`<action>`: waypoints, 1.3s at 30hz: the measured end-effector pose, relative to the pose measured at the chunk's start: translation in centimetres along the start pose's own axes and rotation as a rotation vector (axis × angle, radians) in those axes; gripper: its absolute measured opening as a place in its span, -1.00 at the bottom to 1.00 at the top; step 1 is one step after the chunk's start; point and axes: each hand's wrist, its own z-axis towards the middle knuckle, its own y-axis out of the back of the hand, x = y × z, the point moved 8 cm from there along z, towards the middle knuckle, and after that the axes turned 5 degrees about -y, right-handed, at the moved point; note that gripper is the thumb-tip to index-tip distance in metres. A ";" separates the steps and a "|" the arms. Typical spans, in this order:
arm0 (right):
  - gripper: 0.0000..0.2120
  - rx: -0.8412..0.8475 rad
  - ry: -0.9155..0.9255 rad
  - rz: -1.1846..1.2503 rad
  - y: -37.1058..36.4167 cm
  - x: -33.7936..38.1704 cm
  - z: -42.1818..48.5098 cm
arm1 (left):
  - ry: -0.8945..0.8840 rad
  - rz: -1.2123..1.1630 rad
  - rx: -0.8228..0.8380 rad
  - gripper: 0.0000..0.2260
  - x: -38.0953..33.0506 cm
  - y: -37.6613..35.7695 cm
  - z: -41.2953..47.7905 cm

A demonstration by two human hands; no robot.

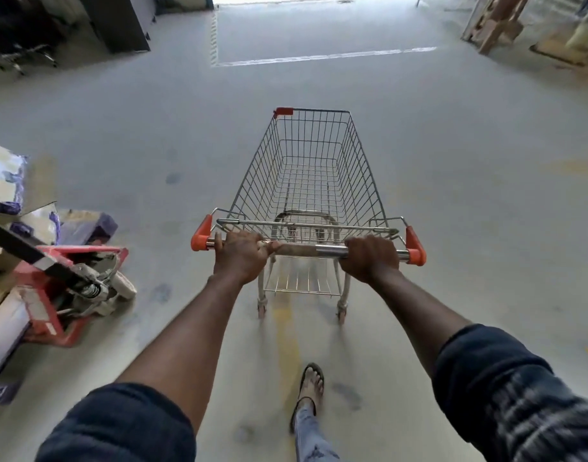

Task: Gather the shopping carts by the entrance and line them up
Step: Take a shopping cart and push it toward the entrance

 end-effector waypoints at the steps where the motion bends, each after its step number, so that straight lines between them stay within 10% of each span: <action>1: -0.75 0.002 -0.001 0.003 0.1 -0.7 2.9 | 0.007 0.002 0.006 -0.49 -0.7 0.1 2.8; 6: -0.79 0.003 -0.009 -0.041 0.4 -3.4 17.0 | 0.026 -0.055 0.058 -0.74 -2.5 0.8 16.4; 39: -0.77 -0.137 -0.194 0.071 0.8 -11.6 110.4 | -0.128 -0.013 0.085 -0.72 3.1 11.0 114.4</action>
